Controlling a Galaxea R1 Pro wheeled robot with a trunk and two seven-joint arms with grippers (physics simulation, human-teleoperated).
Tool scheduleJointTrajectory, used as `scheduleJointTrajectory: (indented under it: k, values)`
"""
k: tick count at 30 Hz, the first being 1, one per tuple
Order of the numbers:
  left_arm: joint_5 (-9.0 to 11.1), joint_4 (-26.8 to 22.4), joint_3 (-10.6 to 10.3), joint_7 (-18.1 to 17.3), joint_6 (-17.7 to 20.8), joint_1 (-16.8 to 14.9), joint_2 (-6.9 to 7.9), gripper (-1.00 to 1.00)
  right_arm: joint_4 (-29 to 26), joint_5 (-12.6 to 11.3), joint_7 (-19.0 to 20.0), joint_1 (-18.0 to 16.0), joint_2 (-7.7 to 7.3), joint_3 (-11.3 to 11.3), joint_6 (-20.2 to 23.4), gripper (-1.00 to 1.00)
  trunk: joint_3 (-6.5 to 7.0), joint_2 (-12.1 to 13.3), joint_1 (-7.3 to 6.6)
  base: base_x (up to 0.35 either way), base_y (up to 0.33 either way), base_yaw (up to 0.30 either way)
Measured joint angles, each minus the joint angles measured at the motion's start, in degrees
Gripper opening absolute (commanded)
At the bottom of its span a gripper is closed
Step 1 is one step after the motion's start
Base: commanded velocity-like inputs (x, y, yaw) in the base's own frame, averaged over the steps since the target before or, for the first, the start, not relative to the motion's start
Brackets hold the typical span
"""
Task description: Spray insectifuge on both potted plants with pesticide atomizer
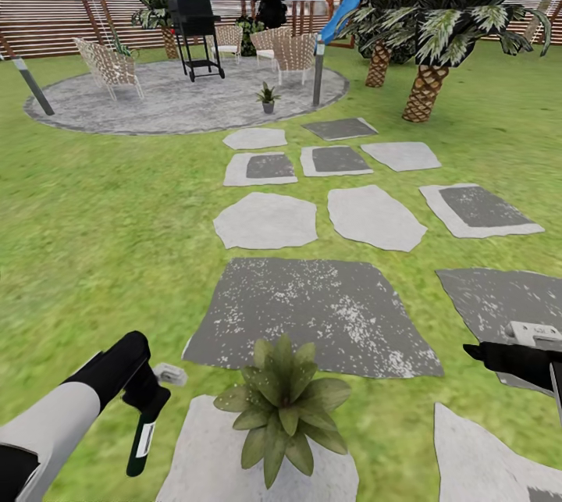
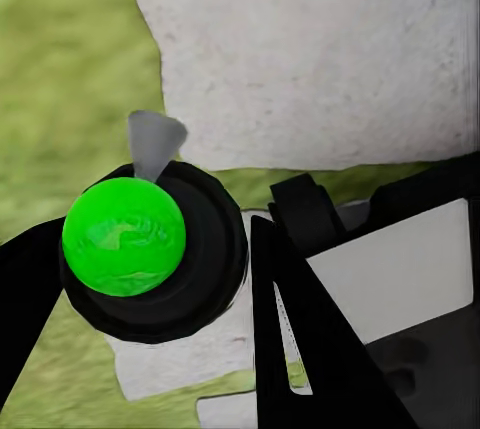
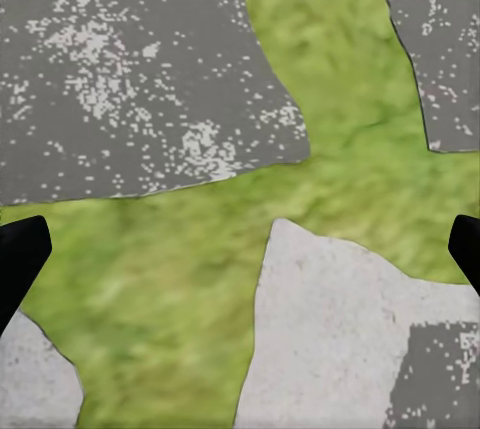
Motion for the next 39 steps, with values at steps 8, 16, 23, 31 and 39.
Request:
scheduleJointTrajectory:
  k: [8,16,23,31,39]
  values:
    - [1.4,-0.3,2.0,-0.3,0.1,0.0,-1.61,-1.0,0.0,0.0,0.0,0.0,0.02,0.0,0.0,1.0,-0.37,0.0,0.0,0.0,0.0,0.125]
    - [1.6,-0.3,5.2,-0.3,0.1,0.3,-2.93,-1.0,0.0,0.0,0.1,0.1,-0.02,0.3,0.0,1.0,-0.76,0.0,0.01,-0.054,0.0,0.11]
    - [1.5,-0.3,7.5,-0.2,0.1,0.3,-3.17,-1.0,0.0,0.1,0.1,0.1,-1.34,0.2,0.0,1.0,-0.81,0.0,0.02,-0.185,-0.057,0.014]
    - [1.5,-0.3,7.7,0.0,0.1,0.3,-3.54,-1.0,0.0,0.1,0.1,0.1,-1.58,0.2,0.0,1.0,-1.11,0.0,0.0,-0.109,-0.207,0.147]
    - [1.5,-0.3,7.7,0.0,0.1,0.3,-3.96,-1.0,0.0,0.1,0.1,0.1,-1.64,0.2,0.0,1.0,-1.53,0.0,0.0,0.005,-0.325,0.192]
